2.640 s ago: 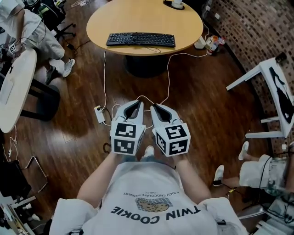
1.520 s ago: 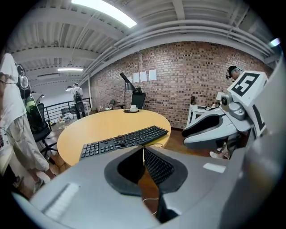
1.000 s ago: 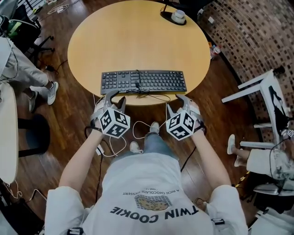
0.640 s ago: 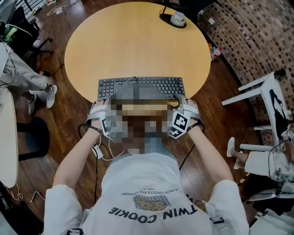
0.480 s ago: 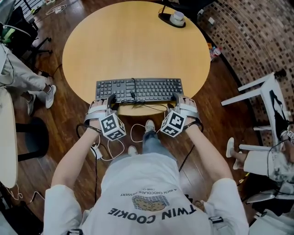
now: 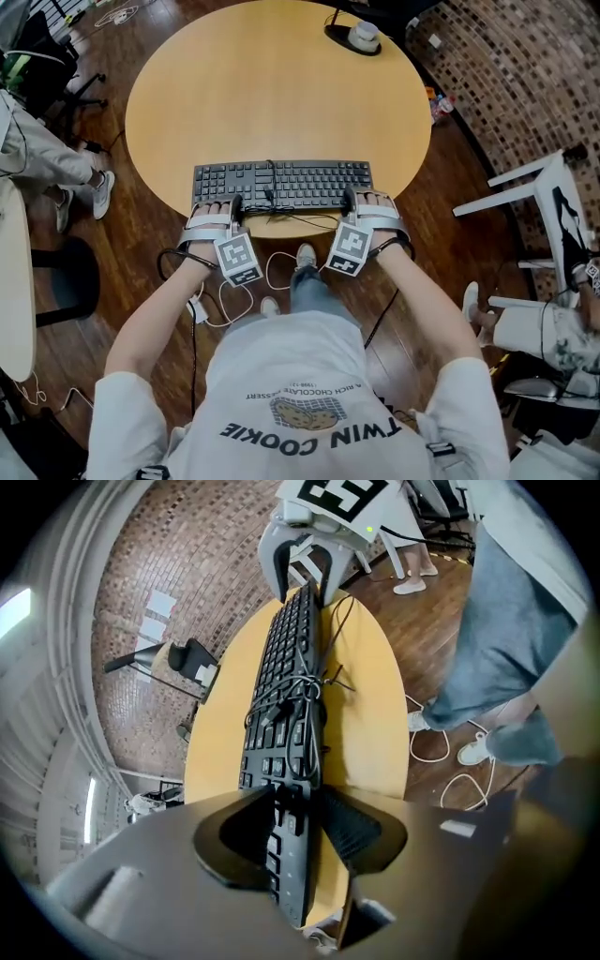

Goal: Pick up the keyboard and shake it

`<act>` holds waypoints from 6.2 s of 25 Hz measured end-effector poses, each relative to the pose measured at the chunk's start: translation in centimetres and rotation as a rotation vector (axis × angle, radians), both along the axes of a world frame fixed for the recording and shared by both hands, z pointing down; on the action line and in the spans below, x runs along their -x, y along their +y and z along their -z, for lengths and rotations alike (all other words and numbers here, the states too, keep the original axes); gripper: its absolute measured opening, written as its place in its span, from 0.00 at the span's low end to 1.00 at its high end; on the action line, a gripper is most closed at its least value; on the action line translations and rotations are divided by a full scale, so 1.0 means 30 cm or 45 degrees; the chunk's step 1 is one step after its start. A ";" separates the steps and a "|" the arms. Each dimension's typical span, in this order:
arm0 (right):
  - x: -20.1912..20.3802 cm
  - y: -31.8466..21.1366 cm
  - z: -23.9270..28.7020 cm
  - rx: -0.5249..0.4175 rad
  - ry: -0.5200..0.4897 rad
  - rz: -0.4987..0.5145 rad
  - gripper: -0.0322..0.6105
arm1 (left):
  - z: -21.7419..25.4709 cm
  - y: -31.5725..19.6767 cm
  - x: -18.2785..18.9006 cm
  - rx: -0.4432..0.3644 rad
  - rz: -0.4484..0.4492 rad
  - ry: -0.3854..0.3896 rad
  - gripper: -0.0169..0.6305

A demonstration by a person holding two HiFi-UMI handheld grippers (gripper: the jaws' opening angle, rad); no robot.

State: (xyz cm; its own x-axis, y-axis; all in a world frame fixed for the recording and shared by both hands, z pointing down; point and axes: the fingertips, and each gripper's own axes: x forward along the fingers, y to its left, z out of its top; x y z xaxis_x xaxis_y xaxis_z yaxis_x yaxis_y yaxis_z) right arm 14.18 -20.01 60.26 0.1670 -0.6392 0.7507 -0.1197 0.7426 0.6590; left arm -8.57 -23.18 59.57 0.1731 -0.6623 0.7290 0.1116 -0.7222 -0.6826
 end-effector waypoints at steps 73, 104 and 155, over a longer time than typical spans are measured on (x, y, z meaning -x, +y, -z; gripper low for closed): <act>-0.063 -0.629 0.119 1.780 -0.510 -0.044 0.22 | 0.093 -0.639 -0.106 1.472 0.039 -0.421 0.22; -0.028 -0.776 0.027 1.138 -0.469 -0.110 0.24 | 0.006 -0.713 -0.107 1.009 0.094 -0.236 0.08; 0.390 0.602 0.525 0.232 -1.649 -0.525 0.05 | 0.511 0.665 -0.289 0.556 0.716 1.350 0.04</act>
State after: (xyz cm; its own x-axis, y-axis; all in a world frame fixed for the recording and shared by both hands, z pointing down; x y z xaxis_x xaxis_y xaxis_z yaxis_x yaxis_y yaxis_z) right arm 2.48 -1.94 44.53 -0.5592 -0.5912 0.5812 -0.8008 0.5664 -0.1944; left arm 0.11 -3.24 44.23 0.5761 -0.5749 0.5810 -0.7328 -0.6782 0.0556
